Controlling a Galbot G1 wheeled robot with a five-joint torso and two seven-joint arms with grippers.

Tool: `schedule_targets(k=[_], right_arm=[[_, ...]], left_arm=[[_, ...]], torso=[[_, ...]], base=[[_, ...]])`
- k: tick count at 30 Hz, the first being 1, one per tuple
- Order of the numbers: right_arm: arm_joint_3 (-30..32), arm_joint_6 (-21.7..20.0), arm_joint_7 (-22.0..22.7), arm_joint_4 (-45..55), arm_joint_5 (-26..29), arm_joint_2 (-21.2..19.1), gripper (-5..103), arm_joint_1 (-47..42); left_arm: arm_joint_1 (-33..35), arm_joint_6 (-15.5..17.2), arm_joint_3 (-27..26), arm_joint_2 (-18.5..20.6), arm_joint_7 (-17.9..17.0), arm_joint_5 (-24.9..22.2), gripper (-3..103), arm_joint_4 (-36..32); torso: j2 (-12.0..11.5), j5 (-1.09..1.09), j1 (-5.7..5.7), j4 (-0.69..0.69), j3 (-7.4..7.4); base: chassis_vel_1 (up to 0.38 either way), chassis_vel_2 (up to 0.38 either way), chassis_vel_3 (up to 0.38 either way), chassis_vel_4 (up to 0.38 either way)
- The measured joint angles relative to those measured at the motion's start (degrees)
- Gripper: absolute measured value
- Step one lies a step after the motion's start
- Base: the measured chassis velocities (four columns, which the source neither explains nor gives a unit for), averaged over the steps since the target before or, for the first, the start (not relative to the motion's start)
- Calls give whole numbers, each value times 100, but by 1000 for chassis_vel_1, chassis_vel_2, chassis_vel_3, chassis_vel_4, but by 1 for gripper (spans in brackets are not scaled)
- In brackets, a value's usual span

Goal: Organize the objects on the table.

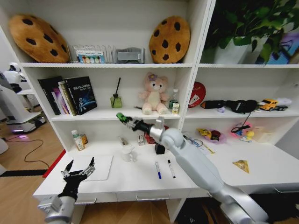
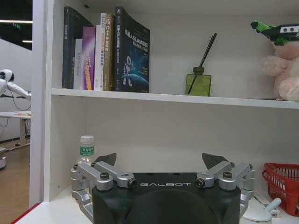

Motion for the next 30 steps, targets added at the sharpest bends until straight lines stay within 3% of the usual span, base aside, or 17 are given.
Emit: schedule_targets(k=[2,4,5,7,8,9,15,23,30], right_arm=[[24,-188,645,-648,48,288,35,397],[41,-316,835,-780,154,356,35,478],[92,-799,1477,-1013,692,535,35,657],[106,-946,1689,-1072,867,588,35,705],[136,-1270,2231,-1231,1299,736,35,812],[141,-1369,2447,-1323,1457,812,35,856],[87,-1685,3128,-1967,1866,1176,35,1073],[-89,-1639,2965,-3006,1702,1473,35,1379],[-83,-1609,2807,-3277,1364,1700,32,1397]], left_arm=[[-5,0,-27,2,1,-17,100,16],[-9,0,-32,2,0,-22,100,27],[-31,0,-47,2,1,-31,100,53],[-39,-1,-52,3,1,-35,100,60],[-60,-2,-68,2,4,-51,100,86],[-69,-3,-77,1,6,-56,100,97],[-95,-17,-168,6,48,-148,100,176],[-162,-22,-417,51,122,-386,100,260],[-204,-29,-462,25,119,-455,100,280]], torso=[[0,0,0,1,0],[0,2,1,-1,1],[0,2,1,-2,0],[0,1,0,-2,0],[0,1,0,-2,0],[0,1,1,-1,0],[0,1,0,0,0],[0,1,0,-1,0],[0,2,0,-2,-1]], base=[[0,0,0,0],[0,0,0,0],[0,0,0,0],[0,0,0,0],[0,0,0,0],[0,0,0,0],[0,0,0,0],[0,0,0,0],[0,0,0,0]])
